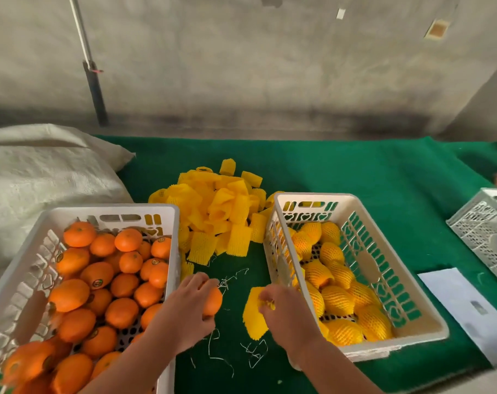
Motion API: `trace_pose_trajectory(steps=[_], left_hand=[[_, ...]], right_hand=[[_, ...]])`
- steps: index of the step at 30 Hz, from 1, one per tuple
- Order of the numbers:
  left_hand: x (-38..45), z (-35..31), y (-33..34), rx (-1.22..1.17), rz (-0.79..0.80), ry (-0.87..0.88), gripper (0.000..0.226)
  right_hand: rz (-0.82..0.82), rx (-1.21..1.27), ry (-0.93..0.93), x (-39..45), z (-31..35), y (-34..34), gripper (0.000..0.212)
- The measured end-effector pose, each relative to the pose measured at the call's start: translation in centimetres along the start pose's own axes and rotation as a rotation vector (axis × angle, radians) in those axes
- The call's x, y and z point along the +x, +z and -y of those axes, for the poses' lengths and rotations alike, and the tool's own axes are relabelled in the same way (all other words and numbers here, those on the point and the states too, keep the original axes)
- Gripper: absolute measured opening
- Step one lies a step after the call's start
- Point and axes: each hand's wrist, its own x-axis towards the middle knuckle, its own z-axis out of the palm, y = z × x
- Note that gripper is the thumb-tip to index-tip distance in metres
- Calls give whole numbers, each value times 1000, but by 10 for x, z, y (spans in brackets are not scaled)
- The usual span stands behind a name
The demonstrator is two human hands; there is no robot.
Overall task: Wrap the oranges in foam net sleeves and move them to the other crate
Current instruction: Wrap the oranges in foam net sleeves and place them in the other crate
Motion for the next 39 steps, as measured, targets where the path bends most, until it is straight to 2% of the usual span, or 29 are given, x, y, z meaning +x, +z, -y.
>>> trace_pose_trajectory(steps=[3,6,9,12,16,20,26,30,35,39], left_hand=[[-3,-5,-7,1,22,7,90],[-13,-20,-15,-94,35,14,93],[-28,-47,-26,-258,-17,56,90],[-44,-69,-42,-299,-21,150,82],[-70,-74,-75,-393,155,137,73],[-92,-86,-102,-431,359,225,68],[-97,-104,-115,-79,495,328,67],[-88,-104,-106,142,518,345,66],[-80,-84,-90,371,479,300,73],[-80,-68,-89,422,464,240,75]], right_hand=[[55,-174,-106,-16,9,-17,14],[161,-292,-227,-31,17,-26,17],[212,-453,-313,-45,24,-28,21],[232,-508,-385,-58,29,-30,20],[300,-458,-448,-71,31,-40,22],[288,-490,-593,-84,33,-44,27],[258,-470,-777,-86,40,-67,30],[227,-553,-873,-85,49,-71,31],[176,-614,-833,-77,49,-72,44],[131,-640,-776,-72,40,-71,35]])
